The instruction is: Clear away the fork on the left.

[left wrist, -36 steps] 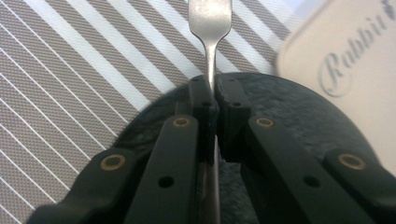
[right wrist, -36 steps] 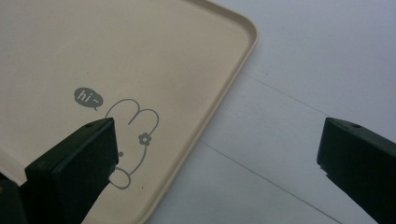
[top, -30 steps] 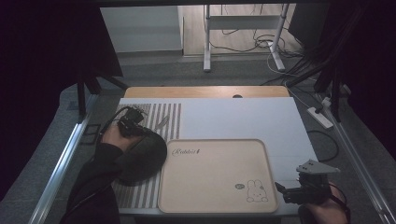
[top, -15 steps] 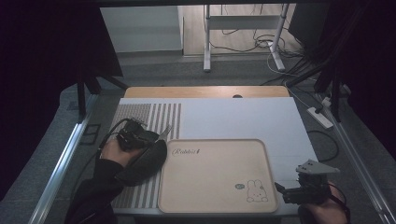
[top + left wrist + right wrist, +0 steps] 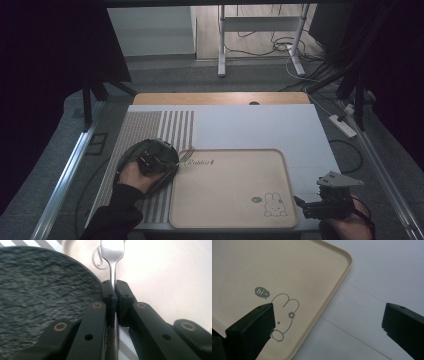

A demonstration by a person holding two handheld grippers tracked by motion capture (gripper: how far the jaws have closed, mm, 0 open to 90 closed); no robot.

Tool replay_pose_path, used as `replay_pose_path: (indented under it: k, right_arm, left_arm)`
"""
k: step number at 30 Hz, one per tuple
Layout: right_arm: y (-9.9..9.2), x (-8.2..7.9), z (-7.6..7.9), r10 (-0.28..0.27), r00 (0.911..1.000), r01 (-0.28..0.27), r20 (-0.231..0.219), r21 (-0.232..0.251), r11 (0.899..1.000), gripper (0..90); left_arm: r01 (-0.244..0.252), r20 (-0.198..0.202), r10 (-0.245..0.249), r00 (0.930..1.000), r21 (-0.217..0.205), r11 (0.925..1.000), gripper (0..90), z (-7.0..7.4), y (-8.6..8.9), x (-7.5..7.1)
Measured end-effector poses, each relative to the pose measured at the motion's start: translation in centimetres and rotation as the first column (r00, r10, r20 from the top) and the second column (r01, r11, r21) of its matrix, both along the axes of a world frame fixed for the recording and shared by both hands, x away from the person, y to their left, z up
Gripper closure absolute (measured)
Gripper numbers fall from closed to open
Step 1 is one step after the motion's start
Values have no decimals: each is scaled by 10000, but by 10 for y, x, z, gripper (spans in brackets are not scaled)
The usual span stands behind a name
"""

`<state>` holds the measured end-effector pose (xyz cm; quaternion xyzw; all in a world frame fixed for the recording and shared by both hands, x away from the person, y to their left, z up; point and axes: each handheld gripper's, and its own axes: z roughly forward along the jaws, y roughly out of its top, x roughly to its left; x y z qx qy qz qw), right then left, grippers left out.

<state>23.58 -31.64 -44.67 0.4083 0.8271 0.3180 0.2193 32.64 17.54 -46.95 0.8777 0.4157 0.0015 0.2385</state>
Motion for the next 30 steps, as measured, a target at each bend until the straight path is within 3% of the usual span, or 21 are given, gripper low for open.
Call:
replay_pose_path:
  k: [8, 17, 21, 24, 27, 30]
  right_arm:
    - [0, 0, 0, 48, 10000, -48, -2, -35, 10000, 0]
    - [1, 0, 0, 130, 9999, -130, -22, -88, 9999, 0]
    - [2, 0, -1, 143, 9999, -143, -26, -120, 9998, 0]
    - [2, 0, -1, 167, 9999, -168, -24, -152, 9997, 0]
    - [2, 0, 0, 196, 9998, -196, -43, -208, 9996, 0]
    - [2, 0, 0, 212, 9998, -213, -52, -216, 9995, 0]
  left_arm:
    - [-74, -265, 70, 9996, -166, 9998, 863, -2, -23, -13]
    - [44, -512, -57, 9987, -260, 9997, 862, -8, -52, -18]
    - [182, -566, -182, 9982, -14, 9998, 862, -15, -68, -17]
    - [206, -602, -196, 9980, 158, 9997, 861, -20, -73, -16]
    - [255, -635, -218, 9977, 584, 9980, 860, -28, -78, -14]
    - [368, -717, -320, 9969, 661, 9971, 858, -35, -81, -13]
